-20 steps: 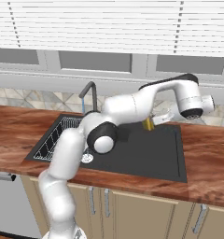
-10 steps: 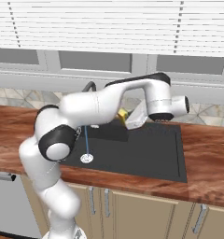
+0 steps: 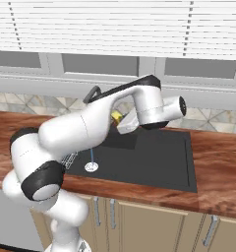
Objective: Soak the sponge with water for a few seconds and then drop it inside the sink.
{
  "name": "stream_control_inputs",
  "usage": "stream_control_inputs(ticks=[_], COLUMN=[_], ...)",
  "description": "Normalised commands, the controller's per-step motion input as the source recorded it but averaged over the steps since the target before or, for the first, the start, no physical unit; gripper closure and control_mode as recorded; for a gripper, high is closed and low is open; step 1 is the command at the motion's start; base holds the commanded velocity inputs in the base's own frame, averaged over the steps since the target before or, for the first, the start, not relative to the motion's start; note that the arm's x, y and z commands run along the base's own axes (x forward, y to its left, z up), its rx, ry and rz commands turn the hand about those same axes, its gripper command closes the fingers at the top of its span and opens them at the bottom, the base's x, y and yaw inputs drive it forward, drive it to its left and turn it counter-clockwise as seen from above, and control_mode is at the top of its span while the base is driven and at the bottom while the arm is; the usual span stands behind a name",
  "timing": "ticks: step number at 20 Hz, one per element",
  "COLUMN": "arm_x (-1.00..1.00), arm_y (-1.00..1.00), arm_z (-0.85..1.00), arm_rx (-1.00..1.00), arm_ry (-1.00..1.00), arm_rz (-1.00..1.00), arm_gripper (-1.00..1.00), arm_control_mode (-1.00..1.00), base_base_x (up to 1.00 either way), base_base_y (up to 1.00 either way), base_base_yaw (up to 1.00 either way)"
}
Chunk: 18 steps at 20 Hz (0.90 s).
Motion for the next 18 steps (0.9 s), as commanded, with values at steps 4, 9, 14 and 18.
stream_control_inputs(ticks=[4, 9, 14, 18], arm_x=[-0.36, -0.41, -0.19, -0.01], arm_y=[0.16, 0.47, 0.55, 0.50], arm_z=[0.19, 0.03, 0.00, 0.00], arm_rx=[0.00, -0.02, -0.06, -0.07], arm_ry=[0.00, -0.03, -0.03, -0.06], arm_rz=[0.00, 0.00, 0.00, 0.00], arm_gripper=[1.00, 1.00, 1.00, 1.00], arm_control_mode=[-1.00, -1.00, -1.00, -1.00], base_base_x=[0.00, 0.00, 0.00, 0.00], base_base_y=[0.00, 0.00, 0.00, 0.00], base_base_yaw=[0.00, 0.00, 0.00, 0.00])
